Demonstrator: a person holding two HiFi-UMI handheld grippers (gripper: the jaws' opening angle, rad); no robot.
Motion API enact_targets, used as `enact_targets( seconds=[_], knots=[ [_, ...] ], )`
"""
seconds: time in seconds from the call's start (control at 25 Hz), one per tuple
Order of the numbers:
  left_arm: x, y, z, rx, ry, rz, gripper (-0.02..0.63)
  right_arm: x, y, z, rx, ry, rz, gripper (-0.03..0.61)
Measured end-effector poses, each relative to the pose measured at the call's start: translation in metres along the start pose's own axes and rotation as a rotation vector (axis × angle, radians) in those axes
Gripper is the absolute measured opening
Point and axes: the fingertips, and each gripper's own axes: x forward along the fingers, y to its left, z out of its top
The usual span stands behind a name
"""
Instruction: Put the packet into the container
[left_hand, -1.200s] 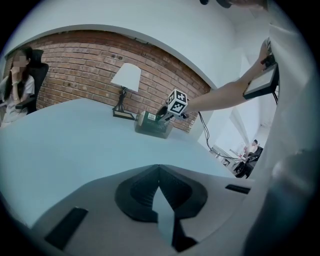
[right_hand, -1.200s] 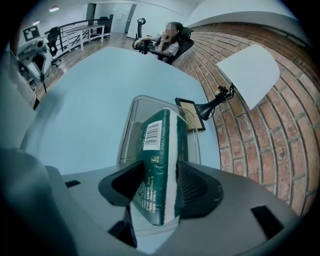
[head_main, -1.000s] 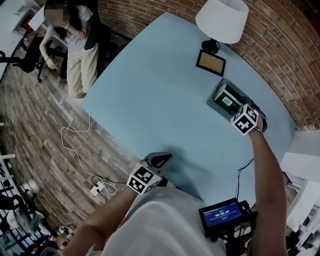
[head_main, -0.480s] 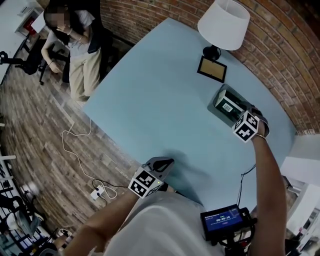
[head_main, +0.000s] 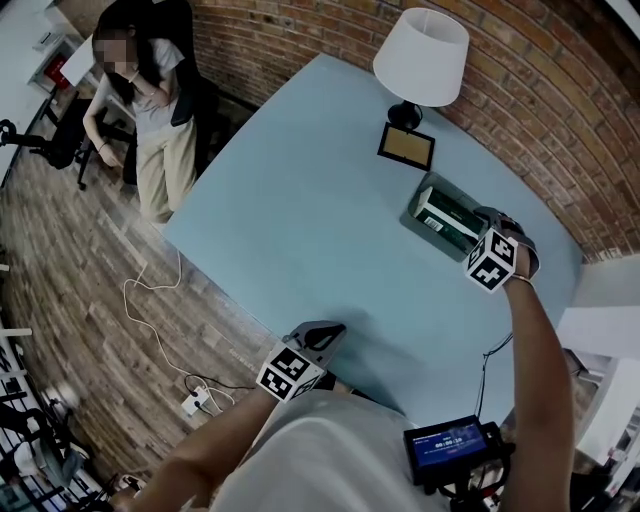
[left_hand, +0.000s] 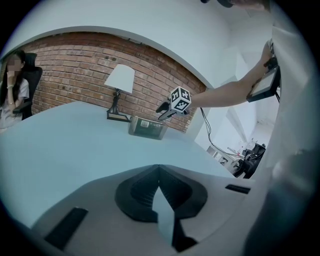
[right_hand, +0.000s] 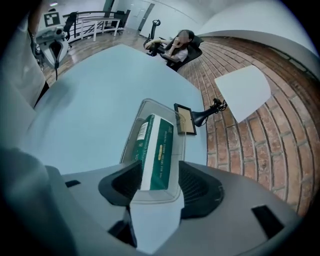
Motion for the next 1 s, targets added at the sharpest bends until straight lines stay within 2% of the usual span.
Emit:
enact_targets(
  seconds=[0.12,0.16,0.28,0.36,0.52,0.84,1.0],
  knots=[
    [0.002,-0.009,0.005,0.018,-0.003,-0.007,0.008,-0.017,0.001,-0.009,0.034,-0.024,-0.017,0.23],
    [0.003,-0.012,0.007,0.027,-0.005,-0.01,0.008,-0.023,0.002,-0.013,0.04,-0.031,-0.032,0.208],
    [0.007,-0.023,0.013,0.048,-0.011,-0.017,0.008,-0.043,0.003,-0.025,0.056,-0.052,-0.096,0.053],
    [0.008,-0.028,0.018,0.047,-0.02,-0.022,0.008,-0.056,0.008,-0.034,0.094,-0.066,-0.115,0.02],
    [0.012,-0.034,0.028,0.049,-0.034,-0.023,0.008,-0.079,0.025,-0.047,0.216,-0.119,-0.087,0.009],
    [0.025,-0.058,0.039,0.107,-0.03,-0.042,0.008,-0.132,0.079,-0.074,0.589,-0.314,-0.025,0.009],
    [0.034,-0.08,0.042,0.125,-0.017,-0.062,0.008,-0.151,0.11,-0.095,0.722,-0.393,0.003,0.009]
  ],
)
